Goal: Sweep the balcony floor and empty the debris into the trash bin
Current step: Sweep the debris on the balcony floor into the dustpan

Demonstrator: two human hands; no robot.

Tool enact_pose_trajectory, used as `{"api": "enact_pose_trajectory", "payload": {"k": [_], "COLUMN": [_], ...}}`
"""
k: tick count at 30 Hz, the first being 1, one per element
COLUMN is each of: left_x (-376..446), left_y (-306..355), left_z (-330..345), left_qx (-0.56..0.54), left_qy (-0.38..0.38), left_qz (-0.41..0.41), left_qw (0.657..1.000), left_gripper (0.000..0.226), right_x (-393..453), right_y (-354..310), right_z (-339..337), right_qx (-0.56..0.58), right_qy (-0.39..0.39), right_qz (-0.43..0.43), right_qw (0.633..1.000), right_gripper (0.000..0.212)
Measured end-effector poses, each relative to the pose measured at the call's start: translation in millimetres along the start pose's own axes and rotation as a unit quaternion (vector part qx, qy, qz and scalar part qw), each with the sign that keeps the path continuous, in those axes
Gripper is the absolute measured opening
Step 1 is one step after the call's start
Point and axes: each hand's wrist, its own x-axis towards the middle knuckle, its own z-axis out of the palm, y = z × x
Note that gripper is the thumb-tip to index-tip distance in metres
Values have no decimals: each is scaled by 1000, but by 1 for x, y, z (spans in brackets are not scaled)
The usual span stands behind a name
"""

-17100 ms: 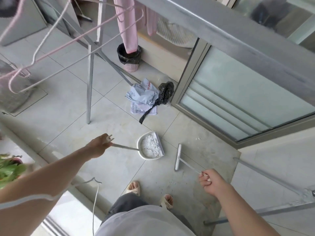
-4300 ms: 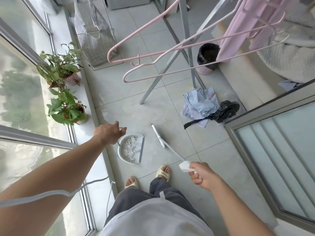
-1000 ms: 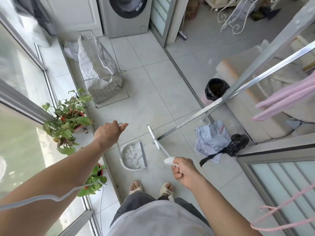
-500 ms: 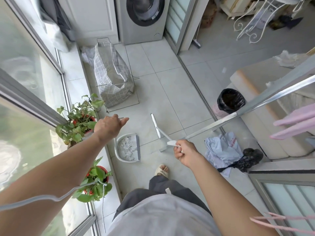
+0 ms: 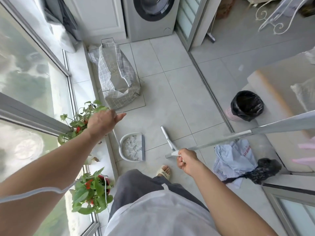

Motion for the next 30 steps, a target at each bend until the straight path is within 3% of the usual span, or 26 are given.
{"api": "enact_pose_trajectory", "payload": {"k": [5,10,17,20,24,30], "left_x": [44,81,119,134,149,149], "left_y": [5,14,9,1,-14,-22], "left_z": [-20,-16,-7,-6,-9,-15], "left_qx": [23,21,34,65,72,113], "left_qy": [-9,-50,-101,-103,-124,-115], "left_qz": [29,108,152,153,151,156], "left_qw": [999,993,983,981,978,974], "left_gripper": [71,69,77,74,72,67], "right_x": [15,12,-7,-7,0,-1], "right_y": [-14,-3,-2,-7,-26,-30], "right_z": [-12,-9,33,50,34,31], "right_qx": [47,90,108,181,332,299], "right_qy": [6,23,43,-6,-68,-107], "right_qz": [10,47,84,105,119,90], "right_qw": [999,995,990,978,933,944], "right_gripper": [19,20,20,20,16,7]}}
